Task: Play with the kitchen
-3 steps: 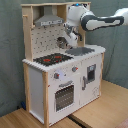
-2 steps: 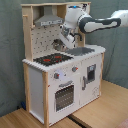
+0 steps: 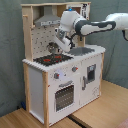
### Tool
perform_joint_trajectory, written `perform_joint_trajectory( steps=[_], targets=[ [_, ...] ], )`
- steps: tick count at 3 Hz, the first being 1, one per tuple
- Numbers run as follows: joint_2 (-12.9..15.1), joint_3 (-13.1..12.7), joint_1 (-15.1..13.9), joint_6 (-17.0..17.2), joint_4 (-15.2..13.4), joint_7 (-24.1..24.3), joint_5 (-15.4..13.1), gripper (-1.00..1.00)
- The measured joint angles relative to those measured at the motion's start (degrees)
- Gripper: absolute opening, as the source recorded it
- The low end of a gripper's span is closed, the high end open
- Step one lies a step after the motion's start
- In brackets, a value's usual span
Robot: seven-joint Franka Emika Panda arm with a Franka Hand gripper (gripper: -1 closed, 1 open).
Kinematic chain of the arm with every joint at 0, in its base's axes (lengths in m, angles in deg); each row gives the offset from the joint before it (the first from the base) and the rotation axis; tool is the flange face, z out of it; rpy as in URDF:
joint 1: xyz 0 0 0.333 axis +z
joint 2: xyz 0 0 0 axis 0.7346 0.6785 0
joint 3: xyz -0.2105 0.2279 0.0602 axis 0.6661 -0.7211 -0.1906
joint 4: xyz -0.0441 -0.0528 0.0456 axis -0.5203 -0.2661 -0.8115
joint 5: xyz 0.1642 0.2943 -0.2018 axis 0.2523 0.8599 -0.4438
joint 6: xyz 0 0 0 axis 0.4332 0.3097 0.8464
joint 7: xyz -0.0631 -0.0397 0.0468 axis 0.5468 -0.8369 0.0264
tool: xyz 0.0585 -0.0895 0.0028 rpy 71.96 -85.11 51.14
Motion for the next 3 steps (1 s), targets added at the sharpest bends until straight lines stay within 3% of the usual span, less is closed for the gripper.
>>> perform_joint_trajectory(
  steps=[2, 3],
  targets=[
    [5.98, 0.01, 4.44, 4.63, 7.79, -1.84, -3.34, -1.00],
    [9.96, 0.02, 6.60, 6.29, 10.34, -4.30, -4.94, -1.00]
  ],
)
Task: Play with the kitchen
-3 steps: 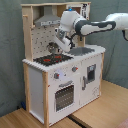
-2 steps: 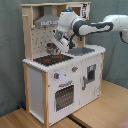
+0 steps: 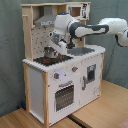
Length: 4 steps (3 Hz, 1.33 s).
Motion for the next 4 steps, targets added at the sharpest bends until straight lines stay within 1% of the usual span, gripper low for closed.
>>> perform_joint_trajectory(
  steps=[2, 3, 4],
  targets=[
    [5.76, 0.09, 5.29, 1.32, 7.78, -1.45, -3.81, -1.00],
    [8.76, 0.16, 7.13, 2.28, 11.75, -2.29, -5.74, -1.00],
    [9.77, 0.80, 7.22, 4.47, 12.95, -3.16, -6.02, -1.00]
  ],
)
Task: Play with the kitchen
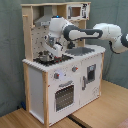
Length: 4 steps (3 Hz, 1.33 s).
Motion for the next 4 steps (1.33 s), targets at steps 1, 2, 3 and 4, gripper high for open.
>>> perform_joint_trajectory(
  steps=[1, 2, 3, 4],
  targets=[
    [0.00, 0.00, 0.00, 0.01, 0.06, -0.03, 0.00, 1.00],
    [-0.08, -0.05, 2.36, 0.67, 3.28, -0.58, -0.05, 1.00],
    [-0.91, -0.15, 5.67, 3.16, 7.44, -0.58, -0.67, 1.00],
    [-5.67, -0.40, 7.84, 6.45, 8.03, 0.26, -1.43, 1.00]
  ],
)
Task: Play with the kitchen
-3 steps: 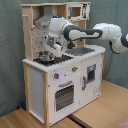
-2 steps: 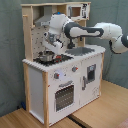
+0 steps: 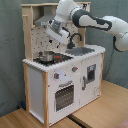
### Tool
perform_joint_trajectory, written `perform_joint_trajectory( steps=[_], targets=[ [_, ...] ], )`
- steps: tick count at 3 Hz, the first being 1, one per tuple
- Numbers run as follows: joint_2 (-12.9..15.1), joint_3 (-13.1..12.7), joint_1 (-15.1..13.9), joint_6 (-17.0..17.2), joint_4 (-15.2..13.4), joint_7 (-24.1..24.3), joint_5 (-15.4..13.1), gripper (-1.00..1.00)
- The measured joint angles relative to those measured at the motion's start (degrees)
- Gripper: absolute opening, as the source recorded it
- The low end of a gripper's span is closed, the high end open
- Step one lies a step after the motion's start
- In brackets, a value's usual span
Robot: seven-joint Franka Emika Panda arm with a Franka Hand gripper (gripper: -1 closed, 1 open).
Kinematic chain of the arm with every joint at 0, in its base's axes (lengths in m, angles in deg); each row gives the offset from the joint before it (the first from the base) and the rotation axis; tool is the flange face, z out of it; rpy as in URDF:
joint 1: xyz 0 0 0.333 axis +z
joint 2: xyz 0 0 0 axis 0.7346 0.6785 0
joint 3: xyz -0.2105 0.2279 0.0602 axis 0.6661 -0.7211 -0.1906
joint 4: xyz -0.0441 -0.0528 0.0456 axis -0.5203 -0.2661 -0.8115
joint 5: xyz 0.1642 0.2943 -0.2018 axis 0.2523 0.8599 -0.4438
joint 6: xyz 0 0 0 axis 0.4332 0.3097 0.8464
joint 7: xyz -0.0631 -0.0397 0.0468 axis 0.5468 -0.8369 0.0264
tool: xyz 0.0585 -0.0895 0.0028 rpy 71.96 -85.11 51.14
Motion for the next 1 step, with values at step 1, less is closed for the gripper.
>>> perform_joint_trajectory(
  steps=[1],
  targets=[
    [-3.08, -0.06, 2.04, 4.06, -0.02, 2.20, -1.25, 1.00]
  ],
)
